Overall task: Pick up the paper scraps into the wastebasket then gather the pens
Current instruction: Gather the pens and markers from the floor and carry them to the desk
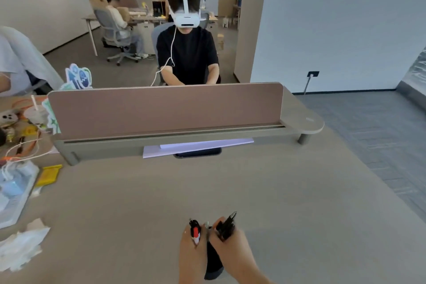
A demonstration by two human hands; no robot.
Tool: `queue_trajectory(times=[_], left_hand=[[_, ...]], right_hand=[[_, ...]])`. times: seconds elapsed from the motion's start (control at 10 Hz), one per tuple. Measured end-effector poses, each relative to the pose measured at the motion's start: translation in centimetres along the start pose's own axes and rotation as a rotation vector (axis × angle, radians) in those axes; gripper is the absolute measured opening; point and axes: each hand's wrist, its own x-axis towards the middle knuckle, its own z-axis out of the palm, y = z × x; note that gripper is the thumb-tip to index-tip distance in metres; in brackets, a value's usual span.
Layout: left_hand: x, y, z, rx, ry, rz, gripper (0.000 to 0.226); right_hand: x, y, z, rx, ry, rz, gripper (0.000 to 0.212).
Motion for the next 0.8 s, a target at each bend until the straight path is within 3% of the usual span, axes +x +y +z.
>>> queue_trajectory(times=[0.1, 0.2, 0.3, 0.4, 0.5, 0.7, 0.8], left_hand=[[0.2, -1.0, 0.1, 0.069, -0.048, 0.042, 0.015], [1.2, -1.9, 0.2, 0.301, 0.059, 0.198, 0.026], [2.2, -5.3, 0.8, 0.459, 0.065, 0.130, 0.044], [3.2, -8.5, 1.7, 0.579, -0.042, 0.158, 0.040], [4.1, -8.9, 1.5, 0.472, -0.148, 0.138, 0.038], [4.9, -7.6, 1.2, 0.211, -0.299, -0.001, 0.063], [4.2, -5.5, 0.7, 0.237, -0.387, 0.040, 0.031]], right_hand=[[0.7, 1.2, 0.7, -0.163, 0.028, 0.033, 0.020], [1.0, 1.0, 1.0, -0.372, 0.000, 0.028, 0.024], [1.2, 1.3, 1.3, -0.497, -0.050, -0.001, 0.015], [1.5, 2.1, 1.5, -0.574, -0.042, -0.030, 0.026], [1.1, 2.3, 1.5, -0.503, -0.045, -0.007, 0.030], [0.2, 2.6, 1.0, -0.365, 0.010, 0.007, 0.028], [-0.4, 2.2, 0.8, -0.372, 0.013, 0.032, 0.033]])
